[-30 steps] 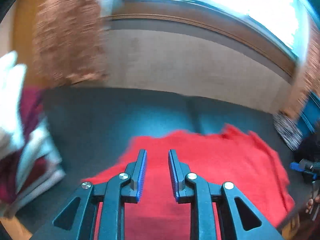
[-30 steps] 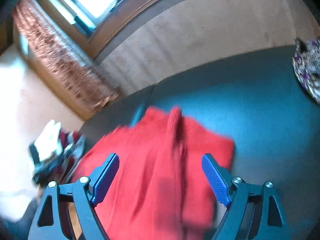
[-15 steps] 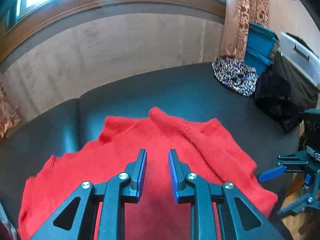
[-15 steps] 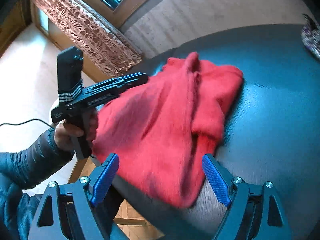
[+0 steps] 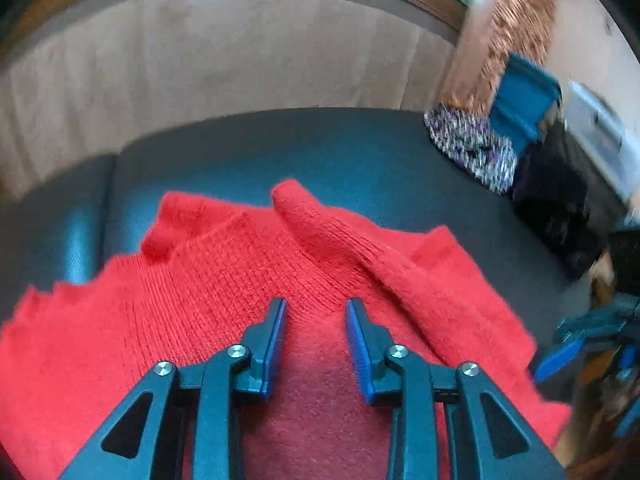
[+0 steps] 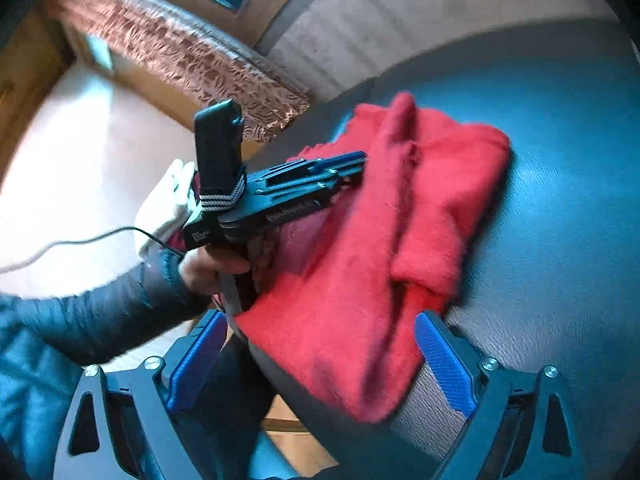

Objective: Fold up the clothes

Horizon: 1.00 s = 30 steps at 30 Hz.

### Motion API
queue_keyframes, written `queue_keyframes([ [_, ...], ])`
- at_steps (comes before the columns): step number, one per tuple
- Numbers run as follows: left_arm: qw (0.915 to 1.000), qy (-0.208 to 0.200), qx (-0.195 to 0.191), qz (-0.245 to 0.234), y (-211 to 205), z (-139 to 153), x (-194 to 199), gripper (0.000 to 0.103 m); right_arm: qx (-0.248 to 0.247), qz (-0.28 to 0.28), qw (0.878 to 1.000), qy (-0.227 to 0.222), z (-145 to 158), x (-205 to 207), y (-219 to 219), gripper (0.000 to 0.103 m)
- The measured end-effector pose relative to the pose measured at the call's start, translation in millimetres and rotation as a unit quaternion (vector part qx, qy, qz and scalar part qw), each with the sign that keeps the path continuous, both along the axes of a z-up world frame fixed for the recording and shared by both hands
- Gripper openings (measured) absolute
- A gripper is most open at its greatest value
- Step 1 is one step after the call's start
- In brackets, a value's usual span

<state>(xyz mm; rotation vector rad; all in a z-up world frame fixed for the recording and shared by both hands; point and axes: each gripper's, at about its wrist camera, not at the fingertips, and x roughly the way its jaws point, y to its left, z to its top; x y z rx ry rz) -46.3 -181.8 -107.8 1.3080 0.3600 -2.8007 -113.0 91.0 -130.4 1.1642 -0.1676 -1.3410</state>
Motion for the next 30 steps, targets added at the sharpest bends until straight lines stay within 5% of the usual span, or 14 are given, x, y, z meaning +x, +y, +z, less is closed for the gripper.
queue_keyframes([
  [5,1.0000,0.003,-0.004,0.002,2.9,-0.2,-0.8,0.032,-0.027,0.009,1.000,-0.013,-1.4,7.5,-5.4,0.096],
  [10,1.0000,0.004,0.002,0.004,2.4,-2.9,-1.3,0.033,-0.001,0.031,0.999,-0.018,-7.1,11.7,-0.7,0.097],
  [15,0.9994,0.000,-0.035,0.010,12.4,-3.0,-5.2,0.035,0.004,0.142,0.987,-0.069,-5.4,37.0,-18.4,0.103],
  [20,0.9989,-0.003,-0.045,0.011,14.7,-3.7,-6.3,0.035,-0.033,0.174,0.976,-0.129,-5.2,38.1,-38.1,0.103],
  [22,0.9990,0.000,-0.044,0.010,14.7,-4.4,-6.4,0.036,0.003,0.206,0.969,-0.133,-11.2,39.3,-28.3,0.102],
  [24,0.9990,0.002,-0.045,0.005,15.0,-4.3,-4.8,0.036,0.046,0.221,0.968,-0.109,-12.1,40.0,-14.6,0.099],
  [30,0.9988,0.003,-0.050,-0.001,18.8,-5.1,-6.4,0.037,0.127,0.207,0.969,-0.040,-8.4,33.6,-2.5,0.057],
])
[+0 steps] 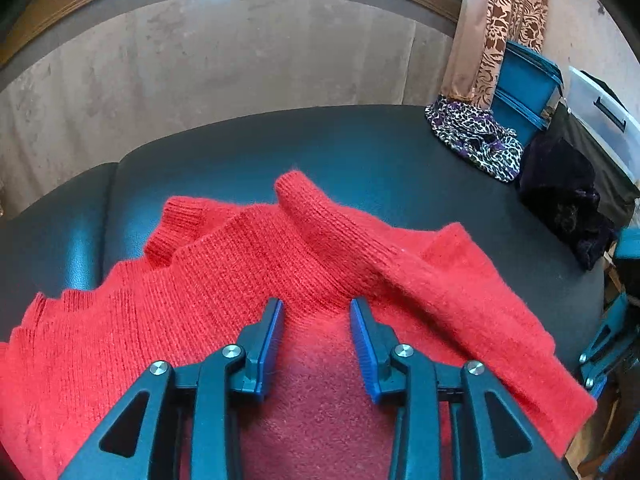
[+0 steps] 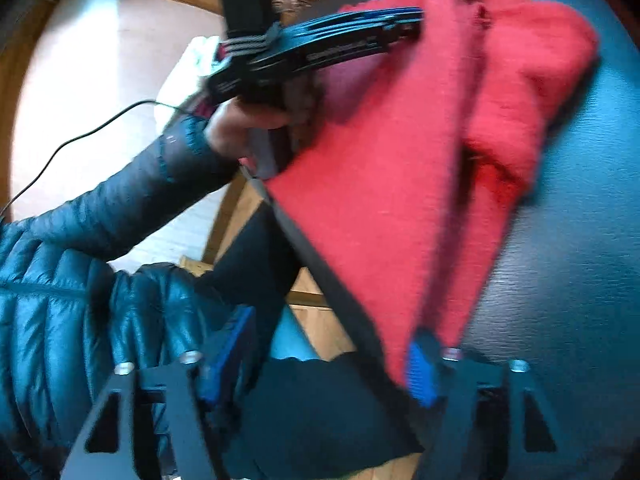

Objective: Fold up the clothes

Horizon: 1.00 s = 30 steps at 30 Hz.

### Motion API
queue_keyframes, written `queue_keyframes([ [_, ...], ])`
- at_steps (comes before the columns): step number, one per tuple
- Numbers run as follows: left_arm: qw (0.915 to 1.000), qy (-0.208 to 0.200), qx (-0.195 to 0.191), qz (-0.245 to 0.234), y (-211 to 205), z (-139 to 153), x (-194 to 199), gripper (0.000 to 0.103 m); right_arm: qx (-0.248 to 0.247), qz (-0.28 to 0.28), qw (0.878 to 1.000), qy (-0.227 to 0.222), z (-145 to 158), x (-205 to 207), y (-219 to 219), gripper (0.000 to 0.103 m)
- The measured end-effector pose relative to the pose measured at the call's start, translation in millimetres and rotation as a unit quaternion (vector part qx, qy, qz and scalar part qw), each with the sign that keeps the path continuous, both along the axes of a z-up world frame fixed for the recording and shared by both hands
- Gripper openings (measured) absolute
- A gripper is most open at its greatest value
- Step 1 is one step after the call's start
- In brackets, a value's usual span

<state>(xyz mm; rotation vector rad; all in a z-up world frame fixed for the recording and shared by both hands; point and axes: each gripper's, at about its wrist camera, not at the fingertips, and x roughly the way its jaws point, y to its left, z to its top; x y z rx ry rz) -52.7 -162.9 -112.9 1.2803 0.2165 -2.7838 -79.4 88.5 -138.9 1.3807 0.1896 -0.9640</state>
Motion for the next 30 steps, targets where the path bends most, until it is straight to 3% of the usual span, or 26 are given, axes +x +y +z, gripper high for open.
queue_keyframes([
  [2,1.0000,0.002,0.004,0.002,-2.1,0.2,1.0,0.037,0.004,-0.041,0.998,0.038,9.0,-2.6,3.7,0.059],
  [4,1.0000,0.004,0.007,0.002,-2.8,0.1,1.0,0.037,0.010,-0.094,0.992,0.082,21.6,-1.4,12.5,0.067],
  [5,1.0000,0.005,0.007,0.002,-2.4,0.0,0.6,0.037,0.009,-0.112,0.988,0.107,28.1,1.2,15.6,0.076],
  [6,1.0000,0.006,0.007,0.002,-2.0,-0.2,0.2,0.037,0.004,-0.133,0.981,0.138,36.8,4.5,17.8,0.093],
  [7,0.9999,0.006,0.008,0.002,-2.0,-0.3,0.2,0.037,-0.013,-0.155,0.974,0.163,46.3,7.1,17.7,0.096],
  [11,0.9996,0.007,0.027,0.005,-7.9,1.0,2.0,0.036,-0.072,-0.227,0.938,0.253,75.7,12.7,5.0,0.096],
  [14,0.9985,0.008,0.048,0.026,-16.4,13.3,12.5,0.036,-0.085,-0.247,0.923,0.282,77.2,5.7,-16.2,0.096],
  [19,0.9929,0.061,0.061,0.082,-39.8,43.5,65.5,0.036,-0.081,-0.263,0.905,0.326,81.9,-2.9,-37.7,0.103],
  [24,0.9880,0.053,0.032,0.141,-60.4,39.3,112.7,0.036,-0.036,-0.310,0.892,0.326,78.8,-22.0,-63.3,0.103],
  [27,0.9845,0.033,0.038,0.168,-70.3,24.8,128.0,0.036,0.001,-0.331,0.901,0.280,65.1,-42.7,-74.9,0.099],
  [29,0.9828,0.030,0.047,0.176,-73.7,15.4,135.0,0.036,0.023,-0.329,0.905,0.270,52.9,-47.8,-84.3,0.078],
  [30,0.9825,0.031,0.050,0.177,-74.1,11.8,137.8,0.036,0.033,-0.327,0.906,0.265,46.9,-49.9,-88.8,0.058],
])
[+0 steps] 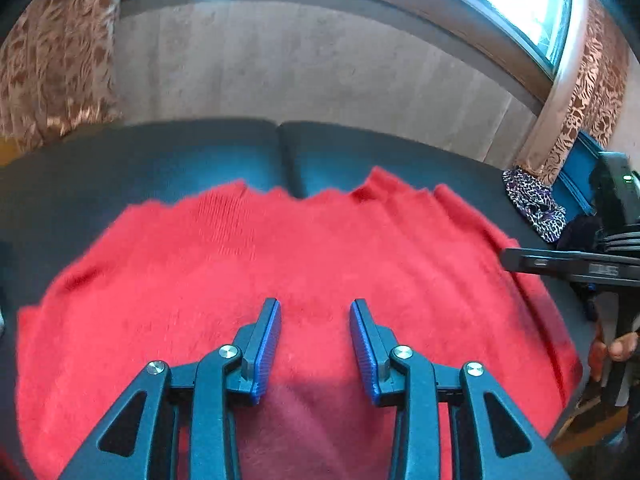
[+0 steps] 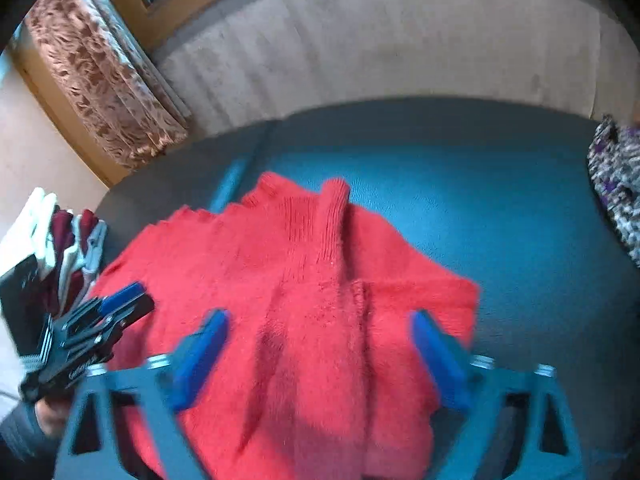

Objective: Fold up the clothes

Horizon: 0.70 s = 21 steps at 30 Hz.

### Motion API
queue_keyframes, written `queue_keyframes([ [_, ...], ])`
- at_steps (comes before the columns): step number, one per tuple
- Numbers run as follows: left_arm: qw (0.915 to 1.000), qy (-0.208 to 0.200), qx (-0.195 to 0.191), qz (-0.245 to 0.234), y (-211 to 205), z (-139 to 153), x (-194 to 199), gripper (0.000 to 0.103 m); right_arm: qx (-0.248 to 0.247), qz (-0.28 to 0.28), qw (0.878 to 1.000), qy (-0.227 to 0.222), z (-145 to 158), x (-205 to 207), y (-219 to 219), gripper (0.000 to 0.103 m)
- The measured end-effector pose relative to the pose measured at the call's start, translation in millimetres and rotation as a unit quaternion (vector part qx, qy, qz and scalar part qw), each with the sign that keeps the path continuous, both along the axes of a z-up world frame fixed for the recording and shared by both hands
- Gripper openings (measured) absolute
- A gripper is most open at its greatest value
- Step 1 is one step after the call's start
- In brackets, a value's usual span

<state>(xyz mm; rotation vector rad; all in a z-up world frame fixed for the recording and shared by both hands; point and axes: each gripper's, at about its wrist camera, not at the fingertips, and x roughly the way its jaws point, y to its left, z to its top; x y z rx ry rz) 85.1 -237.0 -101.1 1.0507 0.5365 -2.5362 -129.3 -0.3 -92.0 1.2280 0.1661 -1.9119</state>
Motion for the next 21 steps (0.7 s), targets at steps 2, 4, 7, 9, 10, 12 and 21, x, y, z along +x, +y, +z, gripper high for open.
queue_keyframes([
  [2,0.9999,0.006,-0.012,-0.005,5.0,-3.7,2.6,0.036,0.034,-0.004,0.999,0.019,-6.4,2.2,-8.6,0.029],
  [4,0.9996,0.007,-0.024,-0.010,9.1,-7.0,2.4,0.037,0.061,-0.009,0.996,0.070,-2.1,7.3,-8.8,0.026],
  [7,0.9995,0.015,-0.027,-0.010,12.6,-11.7,2.2,0.037,0.128,-0.028,0.983,0.129,-12.8,-1.4,-3.7,0.026],
  [9,0.9995,0.019,-0.025,-0.006,11.3,-12.1,5.5,0.037,0.092,-0.047,0.989,0.104,-21.4,-13.7,10.0,0.027],
  [10,0.9995,0.021,-0.025,-0.005,10.2,-12.1,7.6,0.037,0.085,-0.050,0.990,0.103,-21.4,-14.5,12.1,0.028],
  [12,0.9995,0.023,-0.023,-0.005,9.7,-12.4,9.3,0.037,0.082,-0.055,0.989,0.110,-20.3,-12.9,13.1,0.029],
  [21,0.9993,0.021,-0.032,-0.002,13.9,-1.4,13.5,0.037,0.138,-0.045,0.974,0.173,16.6,5.0,-2.9,0.060],
])
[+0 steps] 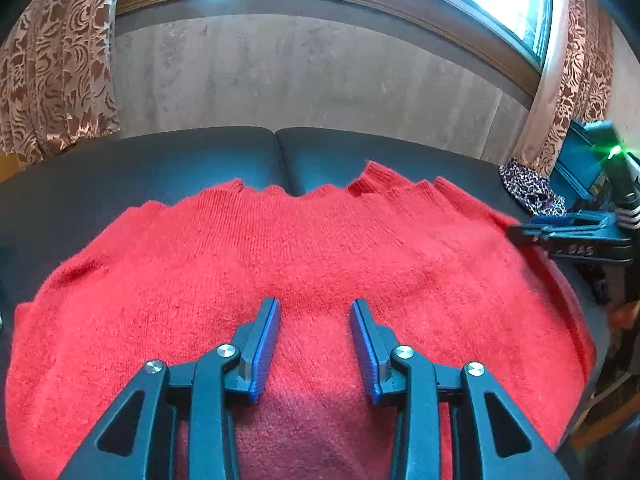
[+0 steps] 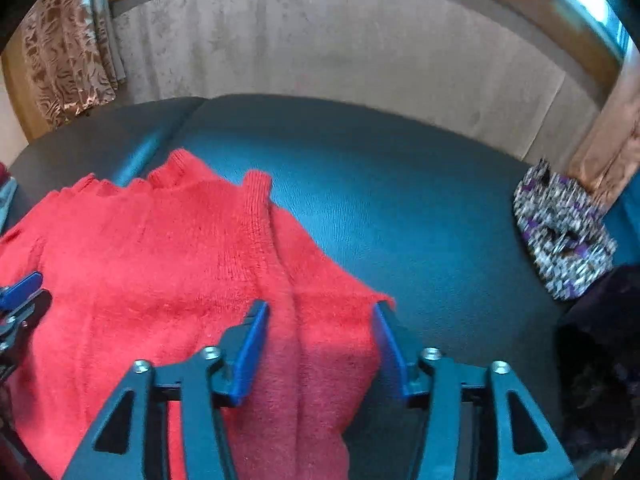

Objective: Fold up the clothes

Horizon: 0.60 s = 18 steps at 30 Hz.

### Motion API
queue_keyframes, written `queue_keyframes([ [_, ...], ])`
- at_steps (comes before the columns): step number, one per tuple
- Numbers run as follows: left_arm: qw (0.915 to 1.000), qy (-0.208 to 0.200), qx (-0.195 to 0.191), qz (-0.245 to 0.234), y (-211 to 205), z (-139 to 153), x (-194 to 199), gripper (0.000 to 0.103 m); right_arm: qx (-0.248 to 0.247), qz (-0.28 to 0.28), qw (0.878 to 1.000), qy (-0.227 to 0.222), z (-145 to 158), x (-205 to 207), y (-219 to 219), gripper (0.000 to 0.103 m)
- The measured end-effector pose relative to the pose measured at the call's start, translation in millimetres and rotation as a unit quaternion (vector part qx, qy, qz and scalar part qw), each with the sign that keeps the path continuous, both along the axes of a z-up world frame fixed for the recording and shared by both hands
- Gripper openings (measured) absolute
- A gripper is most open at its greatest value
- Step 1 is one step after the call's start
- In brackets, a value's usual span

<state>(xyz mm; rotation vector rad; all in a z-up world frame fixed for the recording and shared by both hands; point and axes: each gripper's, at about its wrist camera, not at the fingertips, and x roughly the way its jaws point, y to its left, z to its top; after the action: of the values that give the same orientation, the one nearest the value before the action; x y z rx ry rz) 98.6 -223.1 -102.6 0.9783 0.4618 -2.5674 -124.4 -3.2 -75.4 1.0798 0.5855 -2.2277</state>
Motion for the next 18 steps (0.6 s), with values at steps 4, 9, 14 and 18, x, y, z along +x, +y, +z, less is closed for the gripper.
queue_keyframes([
  [4,0.9999,0.007,0.009,0.006,-2.1,15.7,8.4,0.037,-0.009,0.025,0.999,0.035,25.0,20.3,-15.5,0.067],
  [9,0.9990,0.031,0.005,0.031,-11.4,41.8,47.5,0.037,-0.051,0.068,0.996,0.039,41.7,53.2,-45.6,0.081],
  [14,0.9979,0.002,-0.007,0.065,-28.4,42.0,93.4,0.038,-0.069,0.108,0.992,0.002,18.1,69.9,-82.0,0.091],
  [18,0.9939,-0.003,0.003,0.110,-48.8,38.4,160.7,0.038,-0.061,0.096,0.993,-0.029,-32.9,62.6,-93.7,0.103],
])
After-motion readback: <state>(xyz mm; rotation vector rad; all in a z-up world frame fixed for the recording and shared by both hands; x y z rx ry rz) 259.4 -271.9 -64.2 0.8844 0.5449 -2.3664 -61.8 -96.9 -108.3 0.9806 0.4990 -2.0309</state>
